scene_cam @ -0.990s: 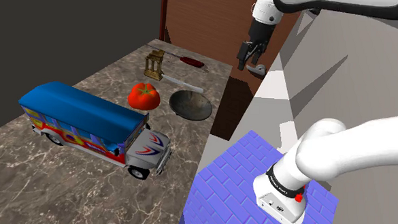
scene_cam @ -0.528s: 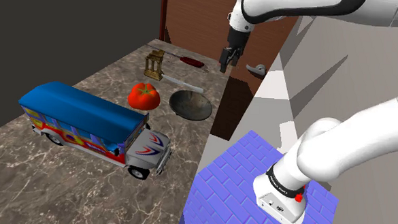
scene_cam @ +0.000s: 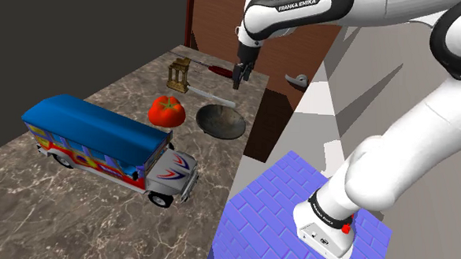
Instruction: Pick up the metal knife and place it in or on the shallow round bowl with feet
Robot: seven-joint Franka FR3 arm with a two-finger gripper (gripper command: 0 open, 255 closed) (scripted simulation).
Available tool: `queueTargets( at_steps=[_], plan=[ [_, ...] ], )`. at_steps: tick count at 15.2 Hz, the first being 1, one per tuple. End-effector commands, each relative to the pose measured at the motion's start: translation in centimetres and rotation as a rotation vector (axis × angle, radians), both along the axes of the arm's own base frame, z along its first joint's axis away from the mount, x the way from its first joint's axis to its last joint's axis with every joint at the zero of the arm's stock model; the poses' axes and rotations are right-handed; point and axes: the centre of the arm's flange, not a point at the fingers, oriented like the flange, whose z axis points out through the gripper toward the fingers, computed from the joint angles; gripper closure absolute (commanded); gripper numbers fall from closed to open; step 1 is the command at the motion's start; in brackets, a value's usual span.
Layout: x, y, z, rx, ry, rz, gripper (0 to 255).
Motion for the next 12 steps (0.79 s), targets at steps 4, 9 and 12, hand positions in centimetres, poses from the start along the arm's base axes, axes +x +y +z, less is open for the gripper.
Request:
queueTargets(
  at_steps=[4,9,12],
  plan=[
    [5.2,1.5,-3.7,0.014,0.007,0.105,0],
    [9.5,3.3,-7.2,0.026,0.013,0.194,0],
    [9.4,3.3,-8.7,0.026,0.013,0.194,0]
  ],
)
